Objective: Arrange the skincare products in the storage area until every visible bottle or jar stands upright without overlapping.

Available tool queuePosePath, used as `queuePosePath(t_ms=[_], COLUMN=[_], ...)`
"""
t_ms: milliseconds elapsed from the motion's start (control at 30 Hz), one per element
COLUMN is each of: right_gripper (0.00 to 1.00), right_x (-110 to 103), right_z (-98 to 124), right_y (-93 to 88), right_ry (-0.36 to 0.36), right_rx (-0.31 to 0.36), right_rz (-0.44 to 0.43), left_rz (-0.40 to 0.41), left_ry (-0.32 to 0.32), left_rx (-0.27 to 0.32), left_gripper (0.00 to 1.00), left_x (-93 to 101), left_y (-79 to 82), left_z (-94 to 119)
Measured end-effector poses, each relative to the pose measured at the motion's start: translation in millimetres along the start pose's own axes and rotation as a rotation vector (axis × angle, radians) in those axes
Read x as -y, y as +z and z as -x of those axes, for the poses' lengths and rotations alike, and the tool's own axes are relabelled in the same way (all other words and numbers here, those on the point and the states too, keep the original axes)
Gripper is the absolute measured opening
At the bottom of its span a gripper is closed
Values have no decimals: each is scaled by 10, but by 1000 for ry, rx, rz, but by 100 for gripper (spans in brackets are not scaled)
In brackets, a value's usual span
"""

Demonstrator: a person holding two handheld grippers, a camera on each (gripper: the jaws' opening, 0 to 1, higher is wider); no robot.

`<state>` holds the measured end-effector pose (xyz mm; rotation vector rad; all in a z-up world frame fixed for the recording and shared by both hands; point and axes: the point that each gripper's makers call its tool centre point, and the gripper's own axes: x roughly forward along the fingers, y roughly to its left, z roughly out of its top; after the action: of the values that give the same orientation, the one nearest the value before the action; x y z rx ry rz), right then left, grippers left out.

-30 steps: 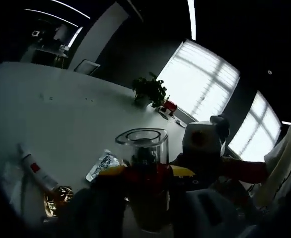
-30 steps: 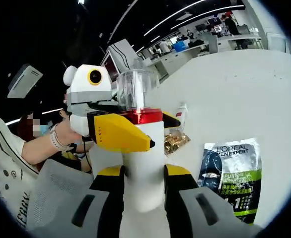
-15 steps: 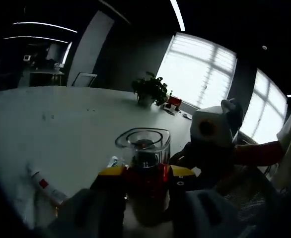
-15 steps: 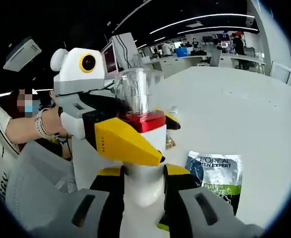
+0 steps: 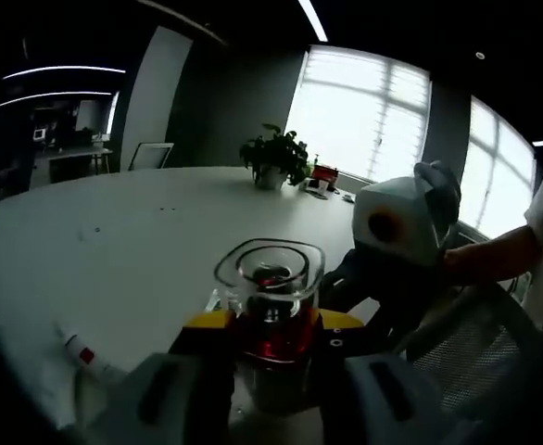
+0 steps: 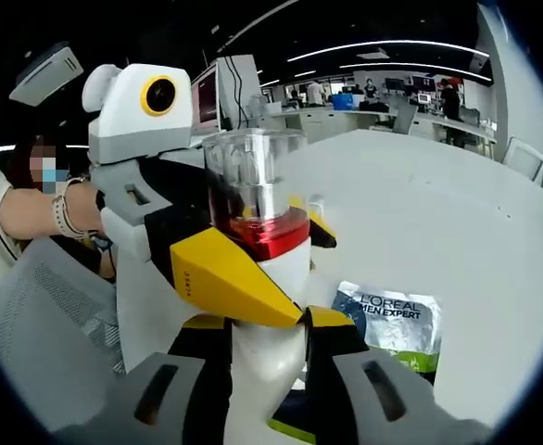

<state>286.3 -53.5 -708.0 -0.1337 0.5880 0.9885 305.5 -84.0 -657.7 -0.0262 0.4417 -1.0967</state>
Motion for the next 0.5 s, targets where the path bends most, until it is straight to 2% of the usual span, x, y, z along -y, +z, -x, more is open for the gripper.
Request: queuePosePath(t_ms=[167,500], right_gripper=[29,29], right_x=[32,98], right_z=[5,12], right_y=[13,25], right_ry=[-16,-42], right_rx=[0,7], right_rz=[49,84], left_rz=[-18,-71], left_ry=[4,11], left_rx=[5,-10], left_gripper=[28,28], left_x=[-24,-33], left_y=[14,41], left_z=[-14,-75])
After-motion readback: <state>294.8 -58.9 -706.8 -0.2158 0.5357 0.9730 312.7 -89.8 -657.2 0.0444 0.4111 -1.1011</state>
